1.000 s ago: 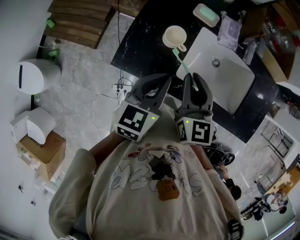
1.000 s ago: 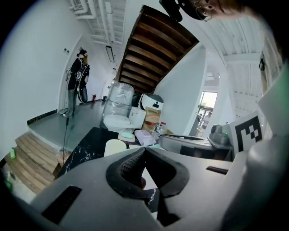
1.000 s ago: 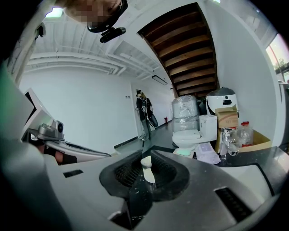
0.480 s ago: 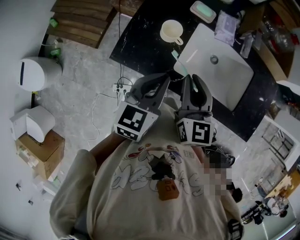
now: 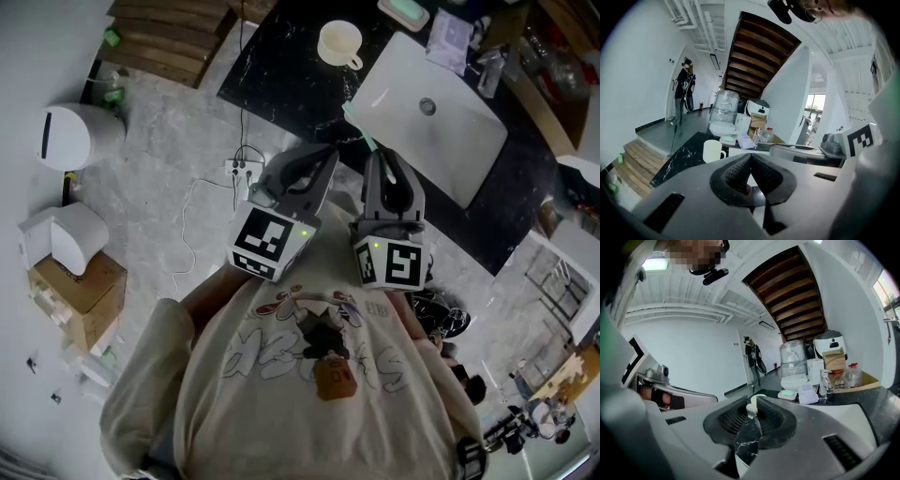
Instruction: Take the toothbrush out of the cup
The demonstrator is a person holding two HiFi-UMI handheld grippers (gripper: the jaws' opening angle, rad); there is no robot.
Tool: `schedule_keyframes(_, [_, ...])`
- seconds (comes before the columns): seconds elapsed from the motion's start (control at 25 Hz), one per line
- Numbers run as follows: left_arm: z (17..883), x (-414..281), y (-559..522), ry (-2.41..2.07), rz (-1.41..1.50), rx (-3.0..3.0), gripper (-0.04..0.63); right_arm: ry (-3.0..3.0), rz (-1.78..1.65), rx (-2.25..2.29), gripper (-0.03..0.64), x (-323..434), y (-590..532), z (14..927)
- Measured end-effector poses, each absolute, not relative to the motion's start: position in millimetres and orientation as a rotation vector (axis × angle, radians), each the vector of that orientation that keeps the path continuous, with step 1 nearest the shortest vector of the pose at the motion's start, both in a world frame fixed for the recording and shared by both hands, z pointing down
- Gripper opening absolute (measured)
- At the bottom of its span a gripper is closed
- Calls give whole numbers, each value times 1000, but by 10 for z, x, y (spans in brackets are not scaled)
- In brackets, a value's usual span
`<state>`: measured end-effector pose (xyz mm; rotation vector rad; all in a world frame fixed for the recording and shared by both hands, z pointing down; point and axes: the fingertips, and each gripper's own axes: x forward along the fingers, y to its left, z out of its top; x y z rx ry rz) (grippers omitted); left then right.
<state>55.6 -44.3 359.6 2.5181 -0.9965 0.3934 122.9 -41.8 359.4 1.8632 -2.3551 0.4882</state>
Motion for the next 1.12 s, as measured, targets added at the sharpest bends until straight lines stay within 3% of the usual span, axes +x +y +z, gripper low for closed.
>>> schedule_keyframes(1.12, [3618,783,325,-1055,449,2503,15,-2503,473,1711,69,1262,365,3482])
